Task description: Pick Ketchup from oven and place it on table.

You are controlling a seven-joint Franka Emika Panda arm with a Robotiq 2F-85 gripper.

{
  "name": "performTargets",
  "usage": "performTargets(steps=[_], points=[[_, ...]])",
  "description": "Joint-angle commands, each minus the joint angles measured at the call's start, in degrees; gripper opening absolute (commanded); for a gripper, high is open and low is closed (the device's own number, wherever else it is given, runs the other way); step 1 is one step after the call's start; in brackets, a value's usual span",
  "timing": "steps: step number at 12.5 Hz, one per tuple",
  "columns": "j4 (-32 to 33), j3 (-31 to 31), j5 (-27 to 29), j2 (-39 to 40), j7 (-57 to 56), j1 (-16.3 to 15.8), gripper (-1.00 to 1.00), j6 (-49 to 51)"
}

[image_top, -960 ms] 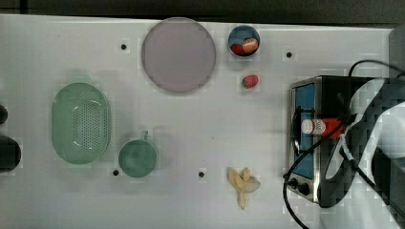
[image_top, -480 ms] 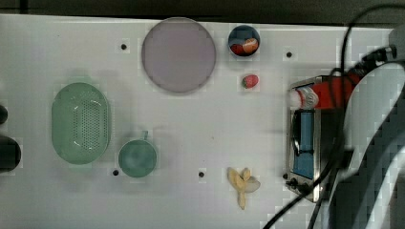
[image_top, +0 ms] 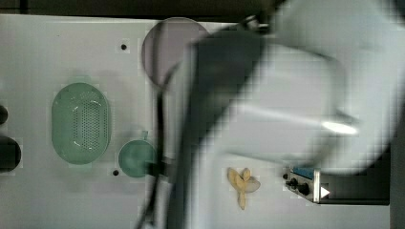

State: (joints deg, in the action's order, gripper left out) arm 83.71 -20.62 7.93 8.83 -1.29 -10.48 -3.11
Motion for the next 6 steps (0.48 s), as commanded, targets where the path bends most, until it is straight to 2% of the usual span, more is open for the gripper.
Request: performTargets(steps=[1,3,6], points=[[7.27,2.34,-2.32,3.06,1.46,-2.64,0.27,-0.06],[13.86,3.07,-4.38,3.08,1.52,-3.4,0.26,-4.27],[25.14,3.14,-4.35,3.32,1.6,-3.83,0.26,-14.1]])
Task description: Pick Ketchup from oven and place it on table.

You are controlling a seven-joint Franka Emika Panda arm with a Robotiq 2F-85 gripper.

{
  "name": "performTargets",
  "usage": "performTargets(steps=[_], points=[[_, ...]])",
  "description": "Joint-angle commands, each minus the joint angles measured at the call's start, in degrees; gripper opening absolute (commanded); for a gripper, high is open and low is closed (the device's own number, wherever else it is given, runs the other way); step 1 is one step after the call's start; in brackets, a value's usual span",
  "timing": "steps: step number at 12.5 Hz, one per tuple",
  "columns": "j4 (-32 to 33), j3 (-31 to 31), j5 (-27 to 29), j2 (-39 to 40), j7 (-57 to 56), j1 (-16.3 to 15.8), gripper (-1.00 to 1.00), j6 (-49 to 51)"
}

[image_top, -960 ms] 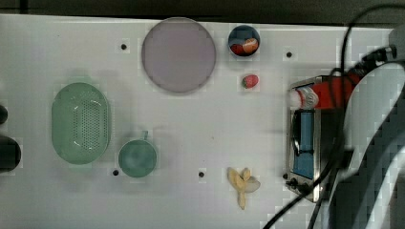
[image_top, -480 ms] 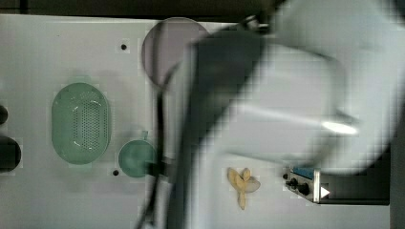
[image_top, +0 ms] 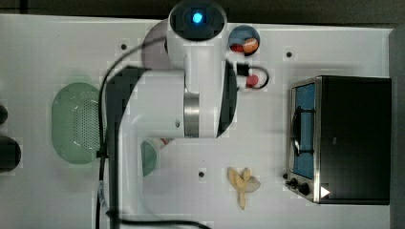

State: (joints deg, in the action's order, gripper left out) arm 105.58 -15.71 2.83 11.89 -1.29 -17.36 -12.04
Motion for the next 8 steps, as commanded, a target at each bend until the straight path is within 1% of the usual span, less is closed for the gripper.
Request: performTargets(steps=[1,3,5,7,8], points=[[7.11,-1.75,0.76,0.56,1.63,3.02,0.27,-9.68],[13.78,-1.52,0.77,1.74,1.63,2.91,0.26,-19.16],[18.46,-0.96,0.78,3.66,1.8,2.88,0.27,-27.82],[20.77,-0.4,0.8,6.37,2.05,2.87,0.27,-32.94],[21.0,-0.24,0.87,7.72,2.05,2.86,0.35,-33.76]])
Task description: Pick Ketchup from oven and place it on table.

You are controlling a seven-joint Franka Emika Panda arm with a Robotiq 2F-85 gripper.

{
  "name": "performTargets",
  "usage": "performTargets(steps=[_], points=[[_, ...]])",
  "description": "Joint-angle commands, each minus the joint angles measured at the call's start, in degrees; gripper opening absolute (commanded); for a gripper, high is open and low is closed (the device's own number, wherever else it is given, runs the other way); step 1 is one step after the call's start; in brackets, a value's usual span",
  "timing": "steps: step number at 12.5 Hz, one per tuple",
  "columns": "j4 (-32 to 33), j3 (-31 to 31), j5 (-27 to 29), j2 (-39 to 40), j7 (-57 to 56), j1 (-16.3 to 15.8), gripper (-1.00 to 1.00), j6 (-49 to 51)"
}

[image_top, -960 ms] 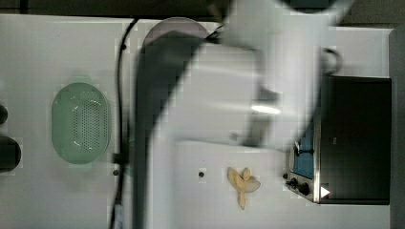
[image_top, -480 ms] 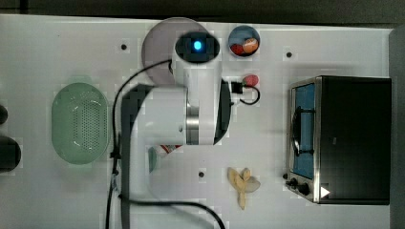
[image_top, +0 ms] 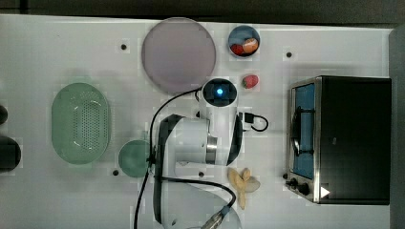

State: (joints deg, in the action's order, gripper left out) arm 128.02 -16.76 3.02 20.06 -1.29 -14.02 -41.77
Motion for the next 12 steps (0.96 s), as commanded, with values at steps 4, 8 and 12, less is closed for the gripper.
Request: performTargets(steps=[4,8,12], points=[[-1.67,0.66,1.03,1.45,2.08,-0.47,1.0,-6.04],[-5.52,-0.28,1.03,-7.07,2.09,-0.38,1.0,0.32],[-18.09,-0.74,0.34,-18.13,2.09,-0.34,1.0,14.97]])
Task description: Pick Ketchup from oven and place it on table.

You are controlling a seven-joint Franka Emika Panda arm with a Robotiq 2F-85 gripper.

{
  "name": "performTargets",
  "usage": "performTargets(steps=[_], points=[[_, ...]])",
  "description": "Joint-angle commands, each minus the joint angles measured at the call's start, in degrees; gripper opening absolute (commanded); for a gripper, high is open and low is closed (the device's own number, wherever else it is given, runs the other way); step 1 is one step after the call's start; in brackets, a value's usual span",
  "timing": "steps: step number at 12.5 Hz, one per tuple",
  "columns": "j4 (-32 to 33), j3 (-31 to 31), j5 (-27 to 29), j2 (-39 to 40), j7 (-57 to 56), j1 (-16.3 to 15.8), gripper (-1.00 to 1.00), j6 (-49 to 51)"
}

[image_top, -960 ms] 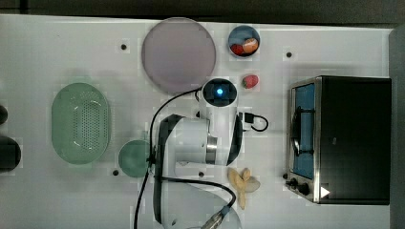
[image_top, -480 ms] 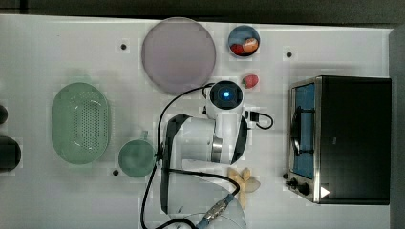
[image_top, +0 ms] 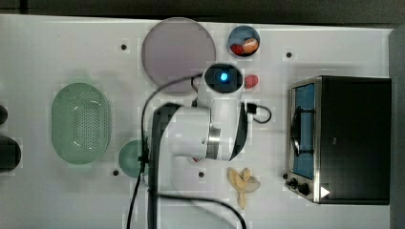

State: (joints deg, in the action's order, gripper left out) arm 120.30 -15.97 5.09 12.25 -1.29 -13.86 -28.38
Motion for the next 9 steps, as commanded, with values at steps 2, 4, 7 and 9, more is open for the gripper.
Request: performTargets(steps=[2,4,7,9], points=[[-18.37,-1.47,-3.77,-12.66,2.09,-0.53,1.0,6.9],[-25.32,-1.59,-6.67,-13.18,2.09,-0.51,1.0,14.49],[-31.08,-1.94,-7.44,-13.23,2.09,-0.46,1.0,28.92],[-32.76,-1.79,-7.41,-13.32,2.09,-0.48,1.0,30.33]])
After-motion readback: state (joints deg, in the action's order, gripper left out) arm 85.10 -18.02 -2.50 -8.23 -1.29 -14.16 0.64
